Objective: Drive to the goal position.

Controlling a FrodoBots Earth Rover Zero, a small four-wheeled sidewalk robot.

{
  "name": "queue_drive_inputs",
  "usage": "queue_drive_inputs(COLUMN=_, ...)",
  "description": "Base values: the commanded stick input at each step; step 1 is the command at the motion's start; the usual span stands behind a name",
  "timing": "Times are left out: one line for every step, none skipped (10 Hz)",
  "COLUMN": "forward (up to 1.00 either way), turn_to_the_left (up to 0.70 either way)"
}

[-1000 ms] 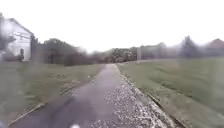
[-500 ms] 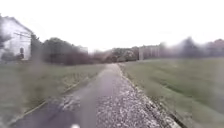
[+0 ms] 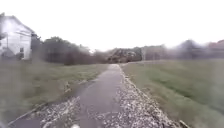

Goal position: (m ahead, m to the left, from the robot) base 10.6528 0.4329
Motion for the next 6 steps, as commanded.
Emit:
queue_drive_inputs(forward=1.0, turn_to_the_left=0.0)
queue_drive_inputs(forward=1.0, turn_to_the_left=0.0)
queue_drive_inputs(forward=1.0, turn_to_the_left=0.0)
queue_drive_inputs(forward=1.0, turn_to_the_left=0.0)
queue_drive_inputs(forward=1.0, turn_to_the_left=0.0)
queue_drive_inputs(forward=1.0, turn_to_the_left=0.0)
